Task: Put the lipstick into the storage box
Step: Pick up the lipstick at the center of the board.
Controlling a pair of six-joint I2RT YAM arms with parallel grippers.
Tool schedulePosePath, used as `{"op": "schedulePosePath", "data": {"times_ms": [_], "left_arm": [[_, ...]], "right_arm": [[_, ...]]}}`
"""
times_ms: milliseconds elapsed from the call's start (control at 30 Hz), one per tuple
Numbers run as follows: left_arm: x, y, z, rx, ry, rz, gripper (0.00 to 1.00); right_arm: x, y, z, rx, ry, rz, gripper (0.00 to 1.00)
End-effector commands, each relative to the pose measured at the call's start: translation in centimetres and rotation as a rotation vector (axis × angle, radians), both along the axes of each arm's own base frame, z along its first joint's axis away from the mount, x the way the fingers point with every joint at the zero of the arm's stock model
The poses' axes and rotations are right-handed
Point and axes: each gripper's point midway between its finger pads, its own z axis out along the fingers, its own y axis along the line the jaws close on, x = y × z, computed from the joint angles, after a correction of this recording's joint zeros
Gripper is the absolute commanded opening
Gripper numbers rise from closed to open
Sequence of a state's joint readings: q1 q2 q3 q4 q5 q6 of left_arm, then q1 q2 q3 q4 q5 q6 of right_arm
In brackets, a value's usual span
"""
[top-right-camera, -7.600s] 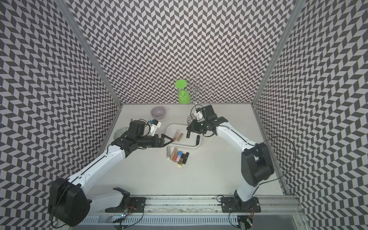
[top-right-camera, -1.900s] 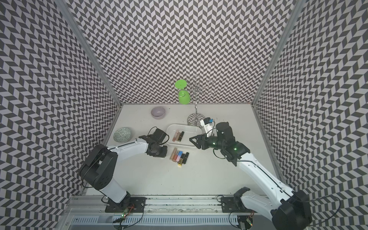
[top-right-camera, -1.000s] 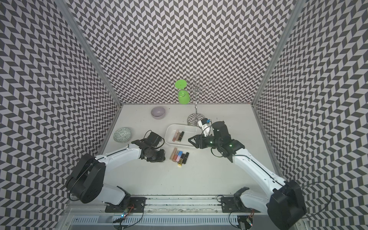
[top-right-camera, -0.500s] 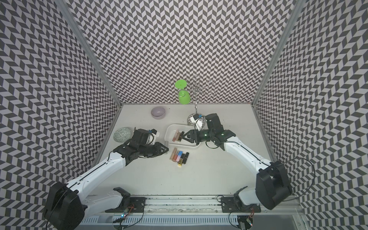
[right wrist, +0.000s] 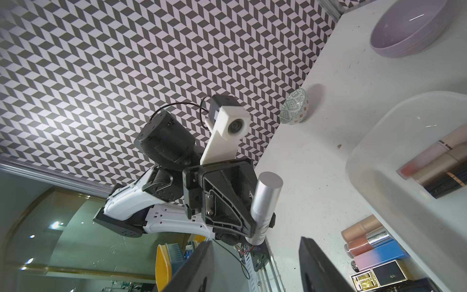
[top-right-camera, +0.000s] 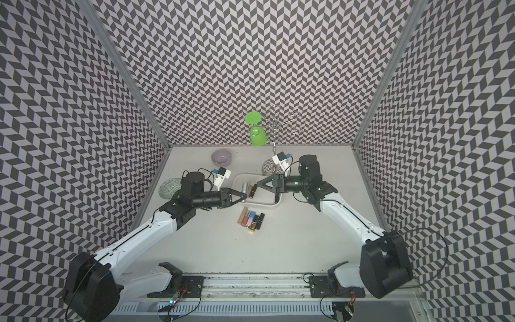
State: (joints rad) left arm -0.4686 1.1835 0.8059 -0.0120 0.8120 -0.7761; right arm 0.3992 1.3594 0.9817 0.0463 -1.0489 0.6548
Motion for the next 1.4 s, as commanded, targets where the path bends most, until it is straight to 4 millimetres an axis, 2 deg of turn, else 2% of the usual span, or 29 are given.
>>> {"op": "schedulePosePath", "data": {"times_ms": [0, 200, 567, 800, 1133, 1367], "left_arm": [[-0.5, -0.9, 4.2, -0.096, -0.101, -0.080, 0.25], [-1.0, -1.5, 5.7, -0.127, -0.122, -0.113, 0.25], [-1.7, -1.8, 7.1, -0.152, -0.145, -0.148, 0.25], [-2.4, -1.9, 7.7, -0.163, -0.157, -0.172, 0.24], [-3.3, -2.3, 8.1, -0.175, -0.157, -0.209, 0.24], [-3.3, -2.5, 7.9, -0.174, -0.154, -0.211, 0.24]], "right_arm": [[-1.7, 0.2, 2.9, 0.091, -0.071, 0.072, 0.61], [-3.6, 1.5, 4.5, 0.125, -0.108, 0.154, 0.63], [-4.3, 3.2, 5.2, 0.140, -0.114, 0.182, 0.64], [-3.8, 4.0, 6.0, 0.153, -0.126, 0.159, 0.63], [-2.4, 4.3, 6.0, 0.151, -0.116, 0.097, 0.60], [-1.9, 4.5, 5.5, 0.142, -0.091, 0.086, 0.46]]}}
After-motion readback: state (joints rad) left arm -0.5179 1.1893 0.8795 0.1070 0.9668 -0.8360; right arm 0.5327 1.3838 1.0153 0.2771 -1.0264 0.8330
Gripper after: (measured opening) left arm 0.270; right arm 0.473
